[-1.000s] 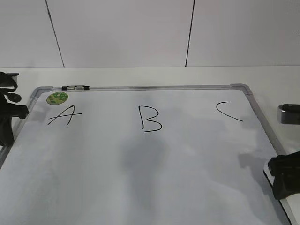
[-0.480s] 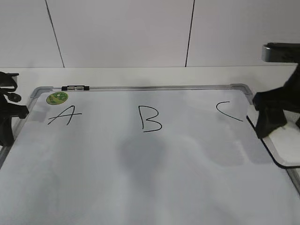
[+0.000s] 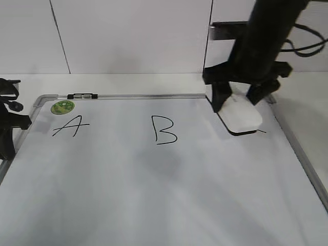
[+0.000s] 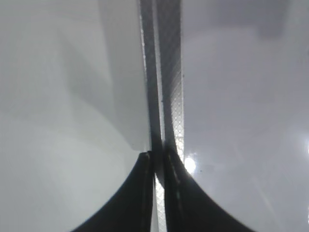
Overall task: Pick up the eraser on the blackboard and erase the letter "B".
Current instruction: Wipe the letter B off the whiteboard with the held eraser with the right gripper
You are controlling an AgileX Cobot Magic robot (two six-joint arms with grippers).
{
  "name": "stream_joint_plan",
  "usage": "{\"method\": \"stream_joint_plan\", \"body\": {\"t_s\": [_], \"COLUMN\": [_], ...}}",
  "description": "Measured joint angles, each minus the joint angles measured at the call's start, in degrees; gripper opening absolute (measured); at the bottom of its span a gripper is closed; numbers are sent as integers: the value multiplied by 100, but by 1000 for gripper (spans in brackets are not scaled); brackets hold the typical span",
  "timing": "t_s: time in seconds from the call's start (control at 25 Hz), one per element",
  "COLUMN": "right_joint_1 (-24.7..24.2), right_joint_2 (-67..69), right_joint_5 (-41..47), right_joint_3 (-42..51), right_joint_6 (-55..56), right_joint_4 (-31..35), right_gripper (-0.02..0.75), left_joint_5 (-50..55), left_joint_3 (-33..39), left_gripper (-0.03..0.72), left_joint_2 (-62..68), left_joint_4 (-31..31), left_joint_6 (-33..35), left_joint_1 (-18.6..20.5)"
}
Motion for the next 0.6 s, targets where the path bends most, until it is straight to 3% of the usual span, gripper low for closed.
{"method": "stream_joint_plan", "body": {"t_s": [0.28, 0.6], "right_joint_1": [461, 509], "right_joint_2": [1403, 2522], "right_joint_5": [10, 10], "right_joint_3": [-1429, -2469], "right_joint_6": [-67, -67], "right_joint_4": [-59, -241], "right_gripper": [572, 571], "left_joint_5": [0, 10], "left_joint_3": [0, 0], "left_gripper": [16, 16], "left_joint_2": [0, 0], "left_joint_4": [-23, -60], "left_joint_6": [0, 0], "left_joint_1": [0, 0]}}
